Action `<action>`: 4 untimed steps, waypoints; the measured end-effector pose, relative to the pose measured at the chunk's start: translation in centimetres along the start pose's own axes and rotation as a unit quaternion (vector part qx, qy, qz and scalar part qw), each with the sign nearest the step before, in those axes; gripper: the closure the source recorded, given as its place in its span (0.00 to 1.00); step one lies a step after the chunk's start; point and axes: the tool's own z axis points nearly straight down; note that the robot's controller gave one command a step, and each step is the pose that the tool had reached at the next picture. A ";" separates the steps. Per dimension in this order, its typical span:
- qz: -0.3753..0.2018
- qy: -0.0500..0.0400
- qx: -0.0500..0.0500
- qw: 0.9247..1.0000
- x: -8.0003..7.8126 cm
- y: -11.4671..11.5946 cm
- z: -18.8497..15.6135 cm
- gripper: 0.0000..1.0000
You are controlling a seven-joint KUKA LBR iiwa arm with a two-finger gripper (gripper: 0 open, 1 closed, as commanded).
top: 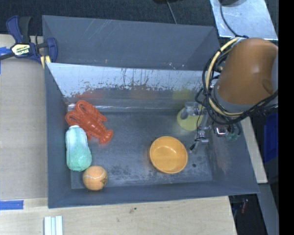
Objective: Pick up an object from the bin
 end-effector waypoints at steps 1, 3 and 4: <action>-0.178 0.001 0.000 0.984 3.5 1.2 10.6 0.00; -0.104 0.002 0.000 0.995 3.6 3.0 10.0 0.00; 0.191 -0.004 -0.001 0.982 4.6 2.4 13.1 0.00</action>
Offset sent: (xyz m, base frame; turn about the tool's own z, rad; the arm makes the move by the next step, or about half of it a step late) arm -0.0306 0.0221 -0.0614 0.3634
